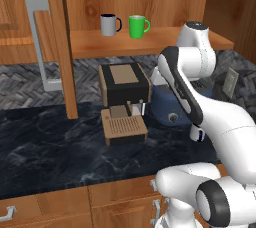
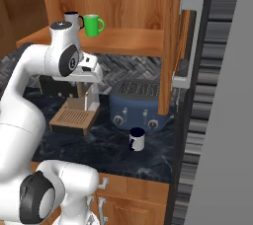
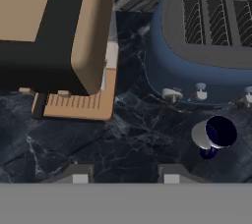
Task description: Pick the mug on the counter and place it in the cabinet with the handle facing the right, like the mugs already inside.
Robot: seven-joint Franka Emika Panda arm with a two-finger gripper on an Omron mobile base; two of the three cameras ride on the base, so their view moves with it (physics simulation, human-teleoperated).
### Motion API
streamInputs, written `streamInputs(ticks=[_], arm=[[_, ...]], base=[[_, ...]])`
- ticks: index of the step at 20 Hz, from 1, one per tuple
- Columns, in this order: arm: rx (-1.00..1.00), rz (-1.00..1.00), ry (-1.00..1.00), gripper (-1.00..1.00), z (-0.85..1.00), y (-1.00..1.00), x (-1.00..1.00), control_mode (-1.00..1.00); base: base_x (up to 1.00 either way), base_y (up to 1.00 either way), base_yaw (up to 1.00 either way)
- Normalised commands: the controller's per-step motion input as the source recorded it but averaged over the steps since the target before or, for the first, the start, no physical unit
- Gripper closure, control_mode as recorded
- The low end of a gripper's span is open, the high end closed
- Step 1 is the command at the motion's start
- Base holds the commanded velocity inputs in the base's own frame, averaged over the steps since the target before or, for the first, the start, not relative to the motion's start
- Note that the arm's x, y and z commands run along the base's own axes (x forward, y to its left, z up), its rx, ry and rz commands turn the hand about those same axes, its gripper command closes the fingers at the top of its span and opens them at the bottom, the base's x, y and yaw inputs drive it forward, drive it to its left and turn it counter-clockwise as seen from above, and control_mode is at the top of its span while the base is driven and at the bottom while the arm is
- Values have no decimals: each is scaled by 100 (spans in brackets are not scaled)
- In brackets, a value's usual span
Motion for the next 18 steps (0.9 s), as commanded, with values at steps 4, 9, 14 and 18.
streamInputs(ticks=[4,9,14,18], arm=[[0,0,0,-100,-3,-4,-7,-100],[0,0,0,-100,-11,-11,-20,-100],[0,0,0,-100,-12,-13,-15,-100],[0,0,0,-100,-19,-14,-17,-100]], base=[[0,0,0],[0,0,0],[0,0,0],[0,0,0]])
